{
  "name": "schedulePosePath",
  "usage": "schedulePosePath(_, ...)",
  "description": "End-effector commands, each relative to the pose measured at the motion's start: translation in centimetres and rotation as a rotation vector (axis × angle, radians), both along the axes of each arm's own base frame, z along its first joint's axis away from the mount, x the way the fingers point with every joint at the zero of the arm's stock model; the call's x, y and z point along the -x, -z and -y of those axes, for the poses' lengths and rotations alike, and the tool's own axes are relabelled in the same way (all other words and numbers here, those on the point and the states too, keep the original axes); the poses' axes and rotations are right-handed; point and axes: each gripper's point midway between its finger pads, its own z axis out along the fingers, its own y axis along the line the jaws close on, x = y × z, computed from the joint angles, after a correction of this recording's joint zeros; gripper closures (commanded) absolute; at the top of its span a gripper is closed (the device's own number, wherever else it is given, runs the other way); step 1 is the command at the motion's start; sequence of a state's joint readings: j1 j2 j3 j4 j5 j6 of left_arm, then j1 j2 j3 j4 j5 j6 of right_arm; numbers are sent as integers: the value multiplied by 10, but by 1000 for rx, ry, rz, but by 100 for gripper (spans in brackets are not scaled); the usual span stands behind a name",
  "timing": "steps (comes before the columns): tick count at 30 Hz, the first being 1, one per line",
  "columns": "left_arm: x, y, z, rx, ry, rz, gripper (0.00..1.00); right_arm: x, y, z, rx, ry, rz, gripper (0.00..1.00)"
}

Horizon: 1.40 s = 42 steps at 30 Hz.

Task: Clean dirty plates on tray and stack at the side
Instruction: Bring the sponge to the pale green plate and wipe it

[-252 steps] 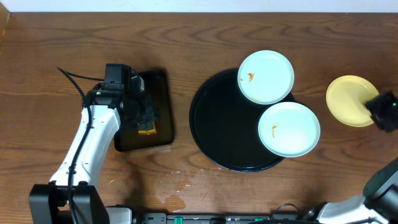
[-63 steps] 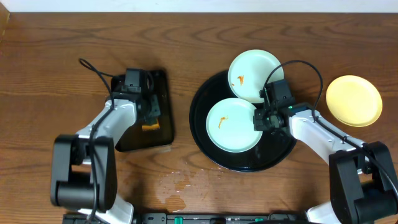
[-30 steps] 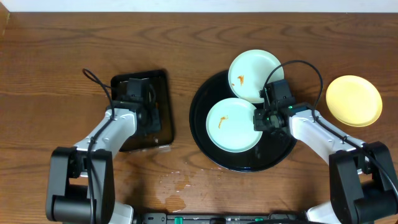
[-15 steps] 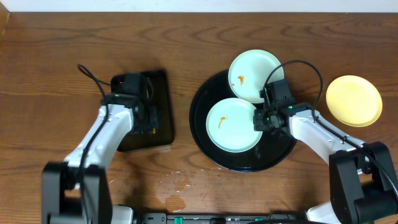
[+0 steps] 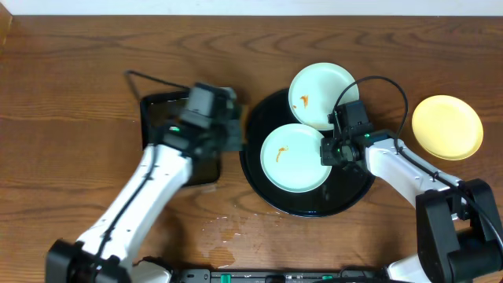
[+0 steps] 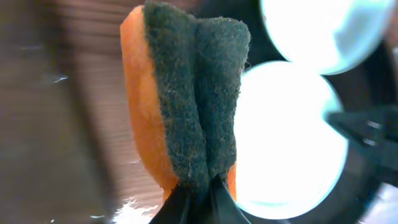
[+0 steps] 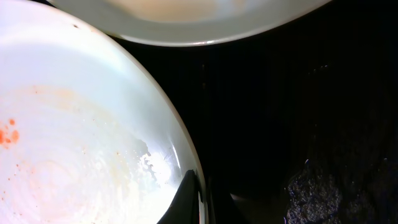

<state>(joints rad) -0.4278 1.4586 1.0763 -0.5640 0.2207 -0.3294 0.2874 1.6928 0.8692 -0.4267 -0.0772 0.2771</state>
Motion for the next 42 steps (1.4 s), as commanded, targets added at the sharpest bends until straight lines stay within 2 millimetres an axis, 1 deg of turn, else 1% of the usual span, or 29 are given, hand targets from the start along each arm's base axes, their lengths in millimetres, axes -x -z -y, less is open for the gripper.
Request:
schedulePosePath(1, 10, 15, 48, 53, 48, -56, 93, 11, 16, 24, 110, 26, -40, 99)
schedulePosePath(4, 18, 39, 75, 68, 41, -117, 93, 11, 16, 24, 110, 26, -40, 99)
schedulePosePath(5, 23, 51, 91, 83, 60, -146, 93, 11, 16, 24, 110, 26, -41, 99)
schedulePosePath(6, 28, 59, 103, 102, 92, -165, 92, 11, 16, 24, 110, 26, -41, 99)
schedulePosePath(8, 37, 72, 123, 135, 125, -209, 92, 11, 16, 24, 110, 26, -40, 99)
schedulePosePath(9, 41, 79, 129, 142, 127, -228, 93, 11, 16, 24, 110, 26, -40, 99)
schedulePosePath(11, 44, 93, 137, 135, 130, -247, 93, 11, 16, 24, 110, 26, -40, 99)
schedulePosePath(14, 45, 112, 139, 118, 127, -272, 93, 11, 16, 24, 109, 30, -41, 99)
schedulePosePath(16, 44, 127, 130, 72, 99, -293, 93, 11, 16, 24, 109, 30, -41, 99)
schedulePosePath(17, 42, 136, 118, 30, 50, -305, 93, 11, 16, 24, 109, 30, -41, 99)
schedulePosePath(19, 34, 146, 94, -45, -45, -310, 93, 12, 16, 24, 110, 30, -44, 99)
schedulePosePath(20, 28, 147, 84, -74, -75, -298, 92, 13, 16, 24, 110, 30, -46, 99)
schedulePosePath(25, 0, 144, 48, -165, -175, -206, 92, 16, 17, 25, 114, 29, -58, 99)
schedulePosePath(30, -18, 140, 26, -266, -204, -109, 93, 18, 17, 26, 118, 28, -70, 99)
schedulePosePath(34, -29, 133, 17, -319, -224, -51, 93, 20, 18, 27, 121, 28, -77, 99)
schedulePosePath(36, -37, 123, 13, -346, -238, -7, 93, 21, 18, 27, 121, 28, -79, 99)
schedulePosePath(39, -49, 104, 8, -378, -249, 61, 92, 21, 18, 27, 121, 28, -79, 99)
schedulePosePath(42, -54, 82, 3, -388, -271, 111, 92, 21, 18, 27, 121, 28, -80, 99)
